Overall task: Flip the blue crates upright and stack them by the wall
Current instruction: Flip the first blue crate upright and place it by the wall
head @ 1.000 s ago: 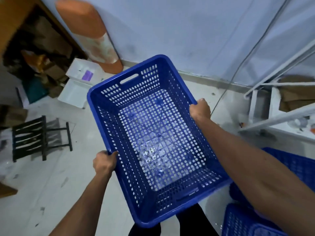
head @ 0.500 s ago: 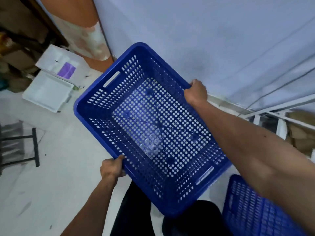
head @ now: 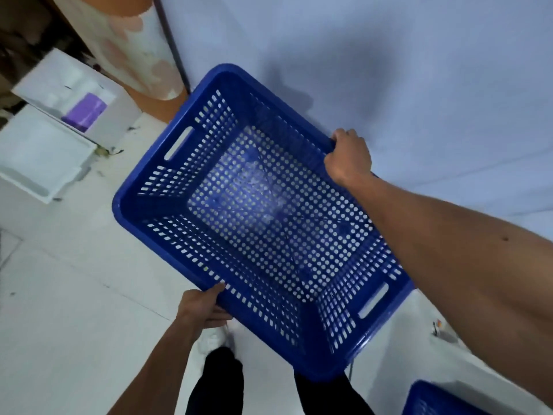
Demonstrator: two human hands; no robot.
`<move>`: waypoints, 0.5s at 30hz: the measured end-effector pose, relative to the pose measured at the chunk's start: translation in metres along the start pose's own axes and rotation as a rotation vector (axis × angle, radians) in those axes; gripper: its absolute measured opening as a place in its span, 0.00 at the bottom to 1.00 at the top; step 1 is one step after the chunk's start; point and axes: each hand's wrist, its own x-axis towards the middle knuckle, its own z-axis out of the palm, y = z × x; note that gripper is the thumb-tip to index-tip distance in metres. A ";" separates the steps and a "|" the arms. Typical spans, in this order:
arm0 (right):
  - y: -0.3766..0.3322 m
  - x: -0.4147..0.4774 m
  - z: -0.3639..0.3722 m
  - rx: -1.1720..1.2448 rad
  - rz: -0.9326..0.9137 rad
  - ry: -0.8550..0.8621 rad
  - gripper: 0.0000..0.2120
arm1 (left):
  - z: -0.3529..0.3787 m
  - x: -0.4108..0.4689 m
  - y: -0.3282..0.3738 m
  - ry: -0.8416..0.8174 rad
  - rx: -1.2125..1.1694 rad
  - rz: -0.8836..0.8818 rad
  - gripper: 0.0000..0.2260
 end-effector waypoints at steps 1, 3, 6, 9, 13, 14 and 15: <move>0.005 0.010 0.009 -0.018 -0.033 0.009 0.17 | 0.009 0.009 0.000 -0.002 -0.012 -0.007 0.18; 0.011 0.029 0.026 -0.038 -0.092 0.009 0.17 | 0.026 0.022 0.000 -0.017 -0.032 -0.013 0.18; 0.016 0.050 0.047 -0.065 -0.110 0.001 0.17 | 0.047 0.039 -0.001 -0.053 -0.040 -0.027 0.17; 0.018 0.064 0.066 -0.113 -0.137 -0.014 0.16 | 0.062 0.051 0.000 -0.103 -0.044 -0.070 0.17; 0.023 0.087 0.084 -0.118 -0.157 -0.033 0.16 | 0.080 0.064 0.007 -0.132 -0.055 -0.117 0.20; 0.025 0.091 0.088 -0.112 -0.152 -0.042 0.17 | 0.084 0.065 0.009 -0.138 -0.057 -0.122 0.21; 0.028 0.096 0.091 -0.101 -0.143 -0.050 0.17 | 0.088 0.068 0.012 -0.146 -0.054 -0.121 0.21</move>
